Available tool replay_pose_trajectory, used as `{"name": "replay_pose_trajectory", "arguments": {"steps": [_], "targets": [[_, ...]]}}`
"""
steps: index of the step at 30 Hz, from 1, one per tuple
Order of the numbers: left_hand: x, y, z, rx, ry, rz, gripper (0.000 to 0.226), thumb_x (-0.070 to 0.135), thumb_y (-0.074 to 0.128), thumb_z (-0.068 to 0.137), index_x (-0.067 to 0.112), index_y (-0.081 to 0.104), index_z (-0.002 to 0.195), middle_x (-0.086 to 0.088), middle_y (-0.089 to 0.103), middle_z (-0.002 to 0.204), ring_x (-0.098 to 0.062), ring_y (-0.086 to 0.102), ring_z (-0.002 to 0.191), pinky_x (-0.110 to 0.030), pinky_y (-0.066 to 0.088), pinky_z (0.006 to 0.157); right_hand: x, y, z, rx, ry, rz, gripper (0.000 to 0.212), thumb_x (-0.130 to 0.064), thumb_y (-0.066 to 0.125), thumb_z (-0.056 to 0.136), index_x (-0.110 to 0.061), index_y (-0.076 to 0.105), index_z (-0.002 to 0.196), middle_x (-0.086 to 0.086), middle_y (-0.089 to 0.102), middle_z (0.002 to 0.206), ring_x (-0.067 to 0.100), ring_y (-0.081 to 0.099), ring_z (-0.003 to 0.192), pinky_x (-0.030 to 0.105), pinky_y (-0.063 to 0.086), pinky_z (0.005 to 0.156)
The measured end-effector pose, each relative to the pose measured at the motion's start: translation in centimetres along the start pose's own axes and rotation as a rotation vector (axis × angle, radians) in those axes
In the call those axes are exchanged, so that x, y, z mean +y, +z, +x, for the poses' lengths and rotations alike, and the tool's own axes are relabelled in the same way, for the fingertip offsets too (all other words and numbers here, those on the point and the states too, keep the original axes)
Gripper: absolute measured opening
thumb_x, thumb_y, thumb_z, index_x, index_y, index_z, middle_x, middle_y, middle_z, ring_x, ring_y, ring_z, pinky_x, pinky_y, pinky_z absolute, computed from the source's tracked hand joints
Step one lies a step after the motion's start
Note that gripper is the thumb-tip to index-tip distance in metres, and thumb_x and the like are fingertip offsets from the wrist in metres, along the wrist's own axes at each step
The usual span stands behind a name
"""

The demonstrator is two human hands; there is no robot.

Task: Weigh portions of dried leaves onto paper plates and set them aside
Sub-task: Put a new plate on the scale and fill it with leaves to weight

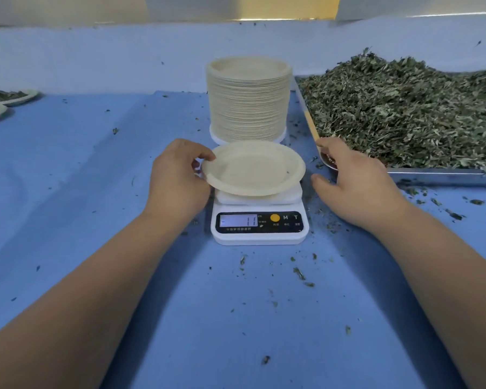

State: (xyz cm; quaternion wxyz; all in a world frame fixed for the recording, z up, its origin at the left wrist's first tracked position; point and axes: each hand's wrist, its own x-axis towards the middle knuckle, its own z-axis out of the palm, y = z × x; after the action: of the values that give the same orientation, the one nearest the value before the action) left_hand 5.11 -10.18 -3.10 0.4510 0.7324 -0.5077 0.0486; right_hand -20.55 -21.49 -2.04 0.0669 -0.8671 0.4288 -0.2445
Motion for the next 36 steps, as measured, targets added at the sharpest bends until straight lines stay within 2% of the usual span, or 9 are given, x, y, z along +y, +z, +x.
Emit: {"name": "replay_pose_trajectory", "arguments": {"steps": [4, 14, 21, 23, 25, 28, 32, 34, 36], "targets": [[-1.3, -0.7, 0.0, -0.040, -0.095, -0.105, 0.050, -0.010, 0.054, 0.083, 0.025, 0.072, 0.115, 0.007, 0.066, 0.116, -0.006, 0.060, 0.085, -0.003, 0.045, 0.073, -0.3, -0.2, -0.3, -0.033, -0.017, 0.087, 0.060, -0.029, 0.057, 0.096, -0.026, 0.033, 0.151, 0.011, 0.063, 0.128, 0.032, 0.057, 0.121, 0.051, 0.041, 0.108], [-0.6, -0.8, -0.3, -0.109, -0.221, -0.412, 0.058, -0.021, 0.046, 0.080, 0.026, 0.070, 0.103, 0.019, 0.073, 0.102, -0.001, 0.072, 0.086, -0.014, 0.055, 0.075, -1.0, -0.5, -0.7, -0.079, -0.016, 0.127, 0.062, -0.026, 0.058, 0.096, -0.028, 0.032, 0.152, 0.008, 0.055, 0.141, 0.028, 0.049, 0.133, 0.052, 0.037, 0.112], [-1.1, -0.5, -0.1, -0.046, -0.364, -0.523, 0.059, -0.019, 0.044, 0.079, 0.024, 0.072, 0.107, 0.009, 0.073, 0.112, -0.001, 0.072, 0.086, -0.014, 0.053, 0.069, -1.3, -1.2, -1.1, -0.194, -0.043, 0.325, 0.071, -0.024, 0.049, 0.086, -0.039, 0.025, 0.151, -0.006, 0.038, 0.159, 0.005, 0.037, 0.141, 0.043, 0.029, 0.119], [-0.8, -0.6, -0.1, -0.037, -0.396, -0.565, 0.049, -0.015, 0.051, 0.083, 0.026, 0.071, 0.101, 0.006, 0.074, 0.108, -0.006, 0.072, 0.090, -0.013, 0.052, 0.068, -1.7, -1.3, -1.3, -0.249, -0.067, 0.445, 0.079, -0.027, 0.046, 0.078, -0.047, 0.021, 0.150, -0.011, 0.031, 0.162, -0.007, 0.031, 0.140, 0.032, 0.026, 0.118], [-0.5, -0.8, 0.0, -0.033, -0.437, -0.622, 0.038, -0.010, 0.055, 0.087, 0.022, 0.071, 0.100, 0.001, 0.075, 0.108, -0.013, 0.073, 0.096, -0.016, 0.054, 0.071, -2.1, -1.2, -1.5, -0.293, -0.109, 0.476, 0.086, -0.029, 0.049, 0.075, -0.052, 0.014, 0.150, -0.011, 0.026, 0.164, -0.008, 0.022, 0.145, 0.032, 0.018, 0.121], [0.5, -0.8, 0.0, -0.039, -0.534, -0.791, 0.023, 0.017, 0.048, 0.103, 0.018, 0.070, 0.111, 0.000, 0.072, 0.121, -0.013, 0.070, 0.110, -0.026, 0.056, 0.088, -2.2, -0.9, -1.5, -0.340, -0.152, 0.321, 0.097, -0.029, 0.057, 0.077, -0.058, -0.001, 0.150, 0.019, 0.037, 0.156, 0.015, 0.039, 0.141, 0.042, 0.003, 0.127], [1.0, -0.1, 0.0, -0.168, -0.580, -0.875, 0.055, 0.053, 0.032, 0.109, 0.022, 0.048, 0.151, 0.009, 0.049, 0.154, -0.004, 0.048, 0.136, -0.033, 0.038, 0.118, -2.1, -0.6, -1.4, -0.329, -0.190, 0.197, 0.102, -0.033, 0.060, 0.080, -0.062, -0.012, 0.147, 0.023, 0.046, 0.145, 0.021, 0.042, 0.136, 0.038, -0.009, 0.126], [0.8, 0.3, -0.1, -0.223, -0.538, -0.829, 0.061, 0.058, 0.031, 0.107, 0.022, 0.039, 0.156, 0.021, 0.056, 0.141, 0.008, 0.053, 0.121, -0.031, 0.033, 0.118, -2.1, -0.6, -1.4, -0.310, -0.201, 0.182, 0.102, -0.035, 0.059, 0.080, -0.063, -0.014, 0.146, 0.021, 0.046, 0.146, 0.020, 0.041, 0.136, 0.038, -0.009, 0.126], [0.3, 0.6, -0.1, -0.244, -0.520, -0.781, 0.063, 0.061, 0.032, 0.106, 0.023, 0.039, 0.156, 0.038, 0.063, 0.097, 0.022, 0.058, 0.089, -0.027, 0.036, 0.106, -2.1, -0.6, -1.4, -0.301, -0.207, 0.179, 0.101, -0.036, 0.058, 0.080, -0.064, -0.013, 0.146, 0.020, 0.047, 0.145, 0.018, 0.041, 0.136, 0.038, -0.009, 0.126]]}}
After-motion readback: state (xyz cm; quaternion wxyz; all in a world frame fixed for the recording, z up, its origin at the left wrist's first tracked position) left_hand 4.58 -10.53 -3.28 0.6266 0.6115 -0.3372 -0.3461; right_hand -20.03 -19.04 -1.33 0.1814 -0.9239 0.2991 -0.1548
